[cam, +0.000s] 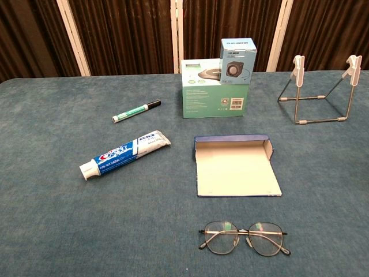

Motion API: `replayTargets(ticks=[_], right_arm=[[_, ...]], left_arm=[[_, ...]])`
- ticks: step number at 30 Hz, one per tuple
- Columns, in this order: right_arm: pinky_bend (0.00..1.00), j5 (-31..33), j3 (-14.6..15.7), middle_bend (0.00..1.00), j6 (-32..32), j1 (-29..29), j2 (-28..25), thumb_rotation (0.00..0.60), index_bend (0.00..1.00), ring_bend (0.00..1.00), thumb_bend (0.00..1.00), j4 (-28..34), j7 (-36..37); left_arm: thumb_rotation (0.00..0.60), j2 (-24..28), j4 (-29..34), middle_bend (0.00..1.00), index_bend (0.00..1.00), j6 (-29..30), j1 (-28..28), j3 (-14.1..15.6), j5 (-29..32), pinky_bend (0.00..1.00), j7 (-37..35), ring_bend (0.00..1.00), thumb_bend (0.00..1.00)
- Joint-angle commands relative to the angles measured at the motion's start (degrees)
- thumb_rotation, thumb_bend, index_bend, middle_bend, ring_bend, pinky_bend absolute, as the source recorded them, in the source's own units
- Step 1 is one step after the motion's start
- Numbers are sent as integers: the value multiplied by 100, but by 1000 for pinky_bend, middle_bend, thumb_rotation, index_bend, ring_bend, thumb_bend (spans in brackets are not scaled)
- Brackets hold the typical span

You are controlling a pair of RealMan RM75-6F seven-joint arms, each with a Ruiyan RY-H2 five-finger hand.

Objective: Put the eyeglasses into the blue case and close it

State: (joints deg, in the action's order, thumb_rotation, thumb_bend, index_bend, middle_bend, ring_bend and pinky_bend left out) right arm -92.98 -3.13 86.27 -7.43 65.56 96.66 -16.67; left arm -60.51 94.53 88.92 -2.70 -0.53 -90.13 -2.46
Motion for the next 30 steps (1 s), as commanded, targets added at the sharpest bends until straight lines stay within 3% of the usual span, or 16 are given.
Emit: replayTargets(ticks=[1, 10, 14, 24, 30], right_arm=[[0, -4, 8, 0, -16, -4, 3, 600, 0, 0, 0, 0, -12], [0, 7, 62, 0, -219, -76, 7, 600, 0, 0, 0, 1, 16], [0, 82, 39, 0, -766, -382, -98, 600, 18, 0, 0, 89, 309], [0, 98, -88, 0, -3320, -2041, -306, 600, 308, 0, 0, 720, 1515], [0, 512, -281, 0, -4613, -2919, -44, 600, 375, 0, 22, 787, 1728]], left_arm=[[600, -2, -5, 0, 0, -2, 1, -2, 6, 0, -1, 0, 0], [600, -7, -5, 0, 0, -46, -14, -14, 42, 0, -9, 0, 0], [600, -12, -15, 0, 0, -124, -61, -59, 122, 0, 11, 0, 0], [600, -48, -126, 0, 0, -484, -195, -222, 601, 0, -18, 0, 0], [600, -85, -203, 0, 0, -631, -229, -246, 768, 0, -20, 0, 0]])
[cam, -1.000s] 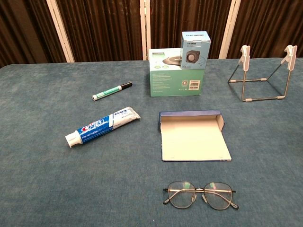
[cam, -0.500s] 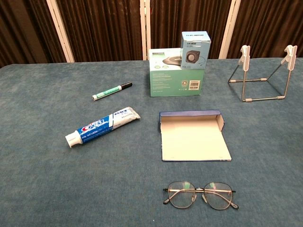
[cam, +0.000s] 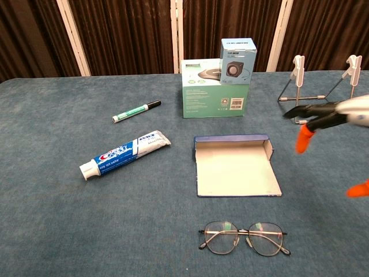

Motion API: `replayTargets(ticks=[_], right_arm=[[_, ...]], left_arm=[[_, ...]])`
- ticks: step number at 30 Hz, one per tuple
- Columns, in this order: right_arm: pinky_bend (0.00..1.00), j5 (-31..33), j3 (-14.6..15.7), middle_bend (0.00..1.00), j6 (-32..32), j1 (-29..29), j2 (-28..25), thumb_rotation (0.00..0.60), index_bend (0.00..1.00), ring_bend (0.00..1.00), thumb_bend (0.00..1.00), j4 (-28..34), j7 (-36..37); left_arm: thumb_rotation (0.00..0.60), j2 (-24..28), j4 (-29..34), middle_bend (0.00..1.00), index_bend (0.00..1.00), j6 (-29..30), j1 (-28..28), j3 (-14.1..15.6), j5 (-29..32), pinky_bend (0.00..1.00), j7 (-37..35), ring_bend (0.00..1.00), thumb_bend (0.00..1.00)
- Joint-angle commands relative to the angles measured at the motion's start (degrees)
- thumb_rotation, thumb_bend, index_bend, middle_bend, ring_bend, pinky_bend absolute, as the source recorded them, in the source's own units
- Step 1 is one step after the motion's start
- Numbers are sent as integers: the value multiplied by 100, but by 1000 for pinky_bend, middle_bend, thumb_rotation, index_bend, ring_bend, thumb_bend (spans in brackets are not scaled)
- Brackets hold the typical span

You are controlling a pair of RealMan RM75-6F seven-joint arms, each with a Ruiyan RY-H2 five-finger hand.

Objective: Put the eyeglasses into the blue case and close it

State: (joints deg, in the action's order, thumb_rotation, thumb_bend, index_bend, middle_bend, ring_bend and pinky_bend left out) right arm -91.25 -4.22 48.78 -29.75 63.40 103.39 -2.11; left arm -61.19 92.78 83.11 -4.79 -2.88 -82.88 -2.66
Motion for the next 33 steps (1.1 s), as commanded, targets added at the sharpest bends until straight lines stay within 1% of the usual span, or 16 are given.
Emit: replayTargets(ticks=[1, 6, 13, 17, 23, 33], right_arm=[[0, 416, -193, 0, -977, -765, 217, 600, 380, 0, 27, 91, 272], [0, 919, -268, 0, -1613, -1228, 617, 600, 406, 0, 71, -102, 178], [0, 1769, -262, 0, -2070, -1772, 1308, 600, 432, 0, 121, -561, -331], [0, 2197, -109, 0, -2007, -1945, 1509, 600, 453, 0, 124, -671, -775], [0, 2638, 59, 0, -1790, -2052, 1637, 600, 462, 0, 128, -621, -1117], [0, 2951, 279, 0, -1374, -2154, 1886, 600, 486, 0, 146, -585, -1604]], left_arm=[[600, -23, -38, 0, 0, -68, -26, -13, 58, 0, 2, 0, 0], [600, -63, -92, 0, 0, -181, -70, -36, 160, 0, 36, 0, 0], [600, -100, -116, 0, 0, -242, -100, -62, 243, 0, 87, 0, 0], [600, -107, -137, 0, 0, -268, -108, -64, 268, 0, 86, 0, 0], [600, -122, -140, 0, 0, -264, -112, -59, 261, 0, 118, 0, 0], [600, -156, -131, 0, 0, -268, -118, -51, 269, 0, 205, 0, 0]])
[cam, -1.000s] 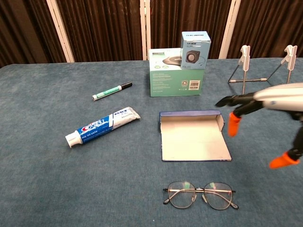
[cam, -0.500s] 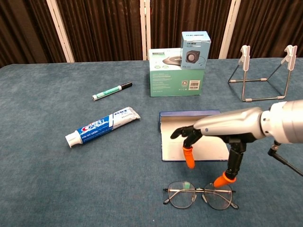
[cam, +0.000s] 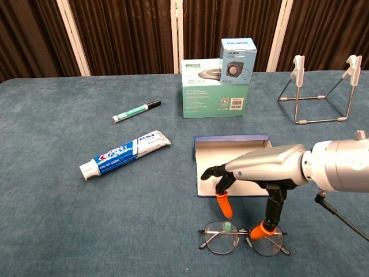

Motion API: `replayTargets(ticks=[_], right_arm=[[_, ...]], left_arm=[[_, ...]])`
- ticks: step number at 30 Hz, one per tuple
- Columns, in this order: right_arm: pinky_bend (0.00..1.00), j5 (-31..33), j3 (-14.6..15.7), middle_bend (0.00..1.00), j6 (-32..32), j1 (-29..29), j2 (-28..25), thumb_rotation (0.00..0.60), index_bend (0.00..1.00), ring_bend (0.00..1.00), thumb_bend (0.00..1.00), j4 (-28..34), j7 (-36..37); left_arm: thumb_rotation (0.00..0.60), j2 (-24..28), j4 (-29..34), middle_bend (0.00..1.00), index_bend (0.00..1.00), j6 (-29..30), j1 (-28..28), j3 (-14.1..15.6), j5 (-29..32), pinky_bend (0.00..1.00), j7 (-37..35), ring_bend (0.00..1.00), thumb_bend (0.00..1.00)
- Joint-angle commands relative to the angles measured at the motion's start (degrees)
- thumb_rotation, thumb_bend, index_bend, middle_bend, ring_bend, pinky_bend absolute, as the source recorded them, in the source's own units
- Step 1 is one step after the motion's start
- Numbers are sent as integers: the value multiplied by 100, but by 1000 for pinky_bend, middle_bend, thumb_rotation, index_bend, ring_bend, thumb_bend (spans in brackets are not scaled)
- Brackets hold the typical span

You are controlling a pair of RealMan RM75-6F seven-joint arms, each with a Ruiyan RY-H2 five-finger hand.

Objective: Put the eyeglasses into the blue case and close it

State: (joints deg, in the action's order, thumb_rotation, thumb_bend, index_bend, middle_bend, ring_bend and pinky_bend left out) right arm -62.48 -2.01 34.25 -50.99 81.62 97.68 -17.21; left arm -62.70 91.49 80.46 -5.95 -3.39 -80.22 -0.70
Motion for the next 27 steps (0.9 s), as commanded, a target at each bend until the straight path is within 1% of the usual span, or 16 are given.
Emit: replayTargets(ticks=[1, 5, 11, 20, 27], right_arm=[[0, 94, 79, 0, 114, -34, 87, 600, 488, 0, 148, -15, -129], [0, 132, 172, 0, 267, -12, 206, 600, 495, 0, 148, -3, -210], [0, 177, 233, 0, 413, -20, 319, 600, 500, 0, 162, -32, -308], [0, 272, 329, 0, 636, -19, 342, 600, 510, 0, 204, -47, -531], [0, 283, 391, 0, 697, -7, 281, 600, 520, 0, 208, -32, -585]], left_arm=[[600, -6, -3, 0, 0, -5, -3, -1, 7, 0, 13, 0, 0], [600, -16, 4, 0, 0, 6, -4, 4, -7, 0, 35, 0, 0], [600, -16, 28, 0, 0, 31, 4, 21, -43, 0, 56, 0, 0], [600, 2, 39, 0, 0, 64, 17, 23, -63, 0, 24, 0, 0], [600, 5, 51, 0, 0, 65, 18, 30, -72, 0, 38, 0, 0]])
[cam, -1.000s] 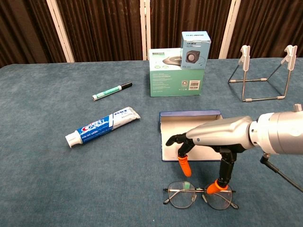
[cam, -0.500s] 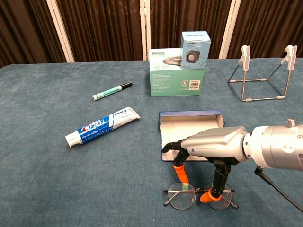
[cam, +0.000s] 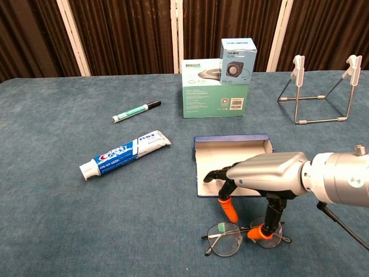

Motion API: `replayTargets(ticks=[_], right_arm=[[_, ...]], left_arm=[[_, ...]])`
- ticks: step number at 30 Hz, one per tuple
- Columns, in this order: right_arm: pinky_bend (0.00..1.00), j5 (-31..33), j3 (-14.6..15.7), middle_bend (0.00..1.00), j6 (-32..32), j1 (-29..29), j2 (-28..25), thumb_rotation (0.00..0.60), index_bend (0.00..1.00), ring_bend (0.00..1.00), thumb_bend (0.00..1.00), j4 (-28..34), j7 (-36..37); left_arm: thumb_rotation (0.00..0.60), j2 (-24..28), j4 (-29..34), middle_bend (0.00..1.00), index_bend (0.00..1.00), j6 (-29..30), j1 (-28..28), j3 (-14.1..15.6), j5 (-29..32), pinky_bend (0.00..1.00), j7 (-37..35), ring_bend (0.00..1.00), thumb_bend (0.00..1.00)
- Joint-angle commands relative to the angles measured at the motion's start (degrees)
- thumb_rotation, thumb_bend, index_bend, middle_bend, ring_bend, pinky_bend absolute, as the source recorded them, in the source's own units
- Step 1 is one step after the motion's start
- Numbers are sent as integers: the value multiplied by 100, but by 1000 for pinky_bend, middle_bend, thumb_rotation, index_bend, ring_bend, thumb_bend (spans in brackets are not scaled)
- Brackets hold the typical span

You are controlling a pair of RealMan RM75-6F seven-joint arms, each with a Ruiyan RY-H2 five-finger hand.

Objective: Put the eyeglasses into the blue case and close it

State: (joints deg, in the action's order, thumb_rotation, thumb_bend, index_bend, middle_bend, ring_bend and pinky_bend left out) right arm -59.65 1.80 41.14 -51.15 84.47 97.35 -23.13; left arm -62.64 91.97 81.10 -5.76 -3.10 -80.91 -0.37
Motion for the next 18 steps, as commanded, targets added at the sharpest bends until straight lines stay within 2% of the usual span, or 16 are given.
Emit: replayTargets(ticks=[1, 18], right_arm=[[0, -7, 18, 0, 12, 16, -4, 600, 522, 0, 208, -4, 14], [0, -104, 40, 0, -14, 72, 21, 600, 596, 0, 309, -46, 211]], left_arm=[[600, -1, 4, 0, 0, 2, -1, 2, -4, 0, 10, 0, 0], [600, -3, 21, 0, 0, 8, -1, 5, -12, 0, 23, 0, 0]])
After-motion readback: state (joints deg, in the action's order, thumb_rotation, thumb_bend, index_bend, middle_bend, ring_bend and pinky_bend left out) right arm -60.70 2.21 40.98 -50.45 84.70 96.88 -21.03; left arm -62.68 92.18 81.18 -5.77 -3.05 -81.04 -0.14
